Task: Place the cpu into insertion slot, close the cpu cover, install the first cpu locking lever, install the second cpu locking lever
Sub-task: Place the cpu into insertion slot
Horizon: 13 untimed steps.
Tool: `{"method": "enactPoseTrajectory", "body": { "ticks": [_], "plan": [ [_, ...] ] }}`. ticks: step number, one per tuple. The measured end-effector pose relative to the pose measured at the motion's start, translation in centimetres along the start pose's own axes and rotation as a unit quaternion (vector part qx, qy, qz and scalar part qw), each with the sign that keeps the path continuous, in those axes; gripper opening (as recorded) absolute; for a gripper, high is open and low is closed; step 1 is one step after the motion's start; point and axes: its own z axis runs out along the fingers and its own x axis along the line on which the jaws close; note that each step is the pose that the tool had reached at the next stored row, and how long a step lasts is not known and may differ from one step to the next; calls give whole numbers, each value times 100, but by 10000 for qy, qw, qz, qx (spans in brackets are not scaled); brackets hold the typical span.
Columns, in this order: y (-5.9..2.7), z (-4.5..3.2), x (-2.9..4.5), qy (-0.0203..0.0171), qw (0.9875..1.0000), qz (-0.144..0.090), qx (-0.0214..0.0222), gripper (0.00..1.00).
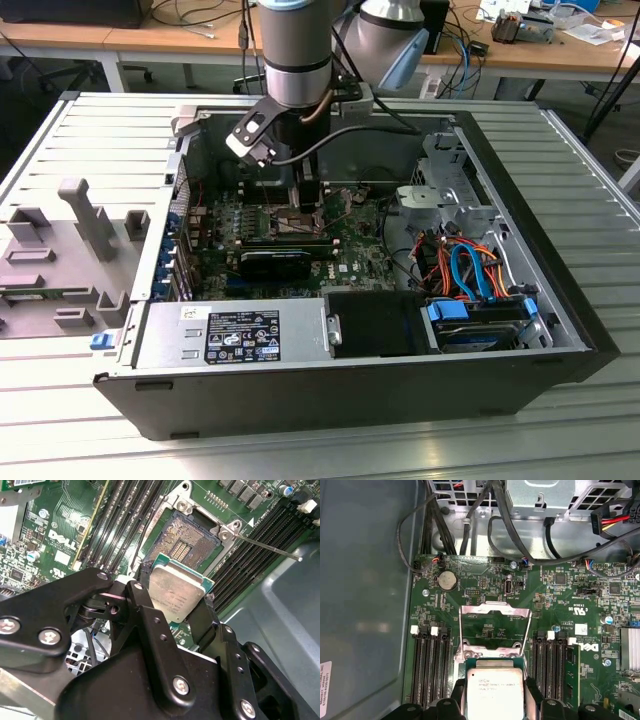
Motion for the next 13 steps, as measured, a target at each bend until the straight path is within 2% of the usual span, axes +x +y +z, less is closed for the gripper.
{"method": "enactPoseTrajectory", "body": {
  "ticks": [13],
  "plan": [
    [-24, 102, 0, -1, 10000, 15, 0, 55]
  ]
}}
